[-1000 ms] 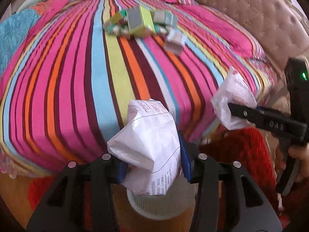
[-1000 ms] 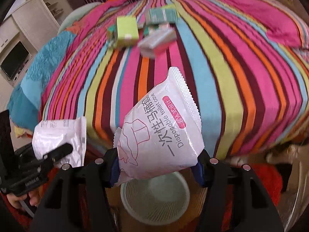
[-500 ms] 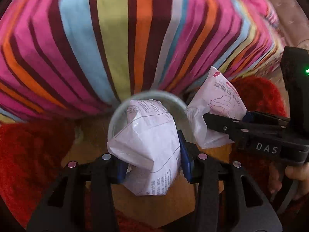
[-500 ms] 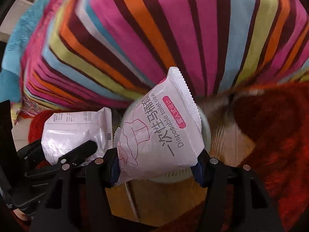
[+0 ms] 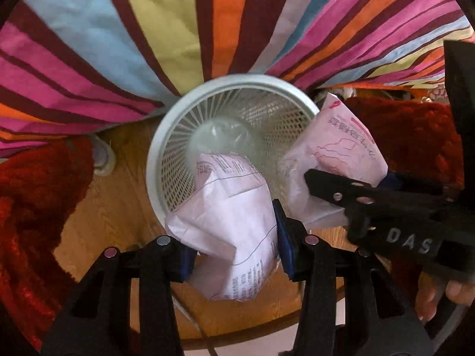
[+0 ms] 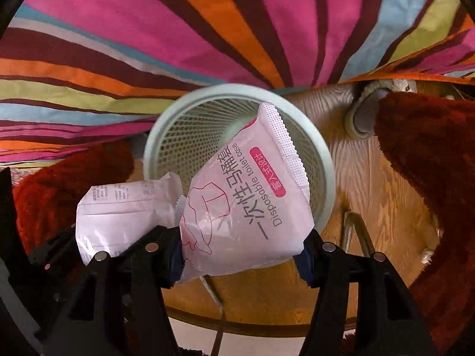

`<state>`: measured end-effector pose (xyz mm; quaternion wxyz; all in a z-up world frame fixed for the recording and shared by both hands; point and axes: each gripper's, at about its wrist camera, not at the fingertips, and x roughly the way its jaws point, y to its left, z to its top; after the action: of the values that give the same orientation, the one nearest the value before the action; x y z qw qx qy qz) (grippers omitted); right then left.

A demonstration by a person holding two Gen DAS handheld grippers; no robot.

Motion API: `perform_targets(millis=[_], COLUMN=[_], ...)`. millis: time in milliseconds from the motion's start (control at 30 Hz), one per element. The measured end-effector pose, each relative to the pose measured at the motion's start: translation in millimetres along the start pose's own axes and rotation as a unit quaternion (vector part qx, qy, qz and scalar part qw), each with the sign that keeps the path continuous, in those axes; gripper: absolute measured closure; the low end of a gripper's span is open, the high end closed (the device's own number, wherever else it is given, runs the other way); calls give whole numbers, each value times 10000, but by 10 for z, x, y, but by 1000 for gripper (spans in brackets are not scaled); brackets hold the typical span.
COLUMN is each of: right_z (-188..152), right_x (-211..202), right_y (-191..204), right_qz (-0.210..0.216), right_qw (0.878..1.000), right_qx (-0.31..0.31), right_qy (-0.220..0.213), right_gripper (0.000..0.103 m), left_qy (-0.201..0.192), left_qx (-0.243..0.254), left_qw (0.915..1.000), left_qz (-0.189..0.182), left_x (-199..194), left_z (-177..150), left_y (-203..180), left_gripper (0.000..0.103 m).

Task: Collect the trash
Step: 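Carry both wrappers over the white mesh wastebasket with both tools, then open both tools to drop the wrappers into the wastebasket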

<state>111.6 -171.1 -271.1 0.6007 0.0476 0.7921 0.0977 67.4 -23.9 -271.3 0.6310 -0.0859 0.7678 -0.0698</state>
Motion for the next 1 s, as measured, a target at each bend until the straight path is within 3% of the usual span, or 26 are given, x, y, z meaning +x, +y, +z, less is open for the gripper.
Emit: perform_targets(millis=[100, 167, 233, 333, 667, 833, 1000], right_z=[-8, -19, -16, -28, -49, -84, -162], right_x=[101, 152, 179, 142, 113, -14, -285], right_y=[27, 18, -19, -49, -64, -52, -19], right_qz=[-143, -217, -163, -77, -42, -12, 111], right_qw=[9997, 9993, 9992, 9993, 9990, 9988, 9969], right_qx=[8, 78, 191, 307, 444, 462, 412], right_qy=[172, 305, 322, 199, 70, -158, -663], right_gripper=[45, 38, 12, 11, 11, 10, 10], left_qy=[174, 387, 511, 490, 339, 114, -337], left_qx=[-15, -112, -215, -282, -314, -402, -490], left_qw=[9998, 9991, 9984, 9984, 9989, 9991, 9982], left_qz=[66, 144, 124, -25, 7, 10, 27], left_x=[86, 158, 216, 232, 177, 85, -160], left_z=[-14, -16, -25, -29, -33, -37, -90], left_y=[-41, -11, 28, 65, 62, 107, 143], left_gripper=[52, 45, 20, 20, 20, 20, 20])
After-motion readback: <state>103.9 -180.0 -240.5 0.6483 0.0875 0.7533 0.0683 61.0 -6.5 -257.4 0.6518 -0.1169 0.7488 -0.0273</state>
